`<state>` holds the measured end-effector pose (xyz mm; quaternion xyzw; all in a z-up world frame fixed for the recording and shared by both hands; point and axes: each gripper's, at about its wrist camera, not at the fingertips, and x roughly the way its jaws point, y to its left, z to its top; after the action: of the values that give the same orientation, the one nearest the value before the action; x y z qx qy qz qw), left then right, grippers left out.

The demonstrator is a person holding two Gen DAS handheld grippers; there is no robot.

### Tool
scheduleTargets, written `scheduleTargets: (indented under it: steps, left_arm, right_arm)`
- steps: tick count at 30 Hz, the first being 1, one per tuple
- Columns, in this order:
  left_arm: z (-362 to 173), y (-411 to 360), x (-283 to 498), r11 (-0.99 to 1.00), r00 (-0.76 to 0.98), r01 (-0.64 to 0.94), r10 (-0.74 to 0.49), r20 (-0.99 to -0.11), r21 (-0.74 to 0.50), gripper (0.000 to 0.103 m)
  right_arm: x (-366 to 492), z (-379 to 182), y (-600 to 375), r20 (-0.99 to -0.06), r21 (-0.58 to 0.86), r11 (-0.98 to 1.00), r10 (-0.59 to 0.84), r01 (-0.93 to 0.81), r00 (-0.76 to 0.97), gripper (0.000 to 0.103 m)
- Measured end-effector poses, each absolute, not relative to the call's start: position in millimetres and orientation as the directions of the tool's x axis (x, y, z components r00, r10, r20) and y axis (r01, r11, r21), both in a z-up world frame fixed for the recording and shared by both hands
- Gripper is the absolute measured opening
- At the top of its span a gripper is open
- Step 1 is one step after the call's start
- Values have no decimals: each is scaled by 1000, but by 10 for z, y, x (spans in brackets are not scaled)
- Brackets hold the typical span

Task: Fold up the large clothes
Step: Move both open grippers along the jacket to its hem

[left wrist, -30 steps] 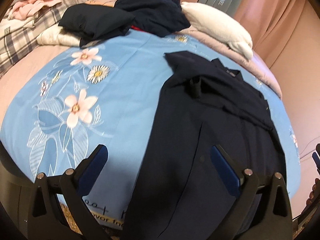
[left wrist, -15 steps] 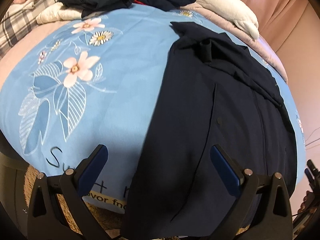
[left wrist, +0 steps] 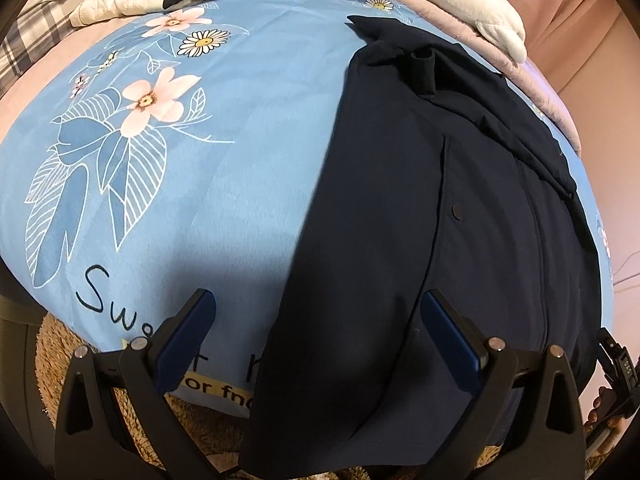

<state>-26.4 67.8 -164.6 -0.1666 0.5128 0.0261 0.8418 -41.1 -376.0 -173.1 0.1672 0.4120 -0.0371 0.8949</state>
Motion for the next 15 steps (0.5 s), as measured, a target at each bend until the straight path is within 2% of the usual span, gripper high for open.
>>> scheduleTargets:
  steps: [15]
  left_arm:
    - [-1716,638,-273,955,447,-182,-131,-885,-233,102]
  right_arm:
    - [-380,-1855,-3794,-783,261,944,84,203,617,102]
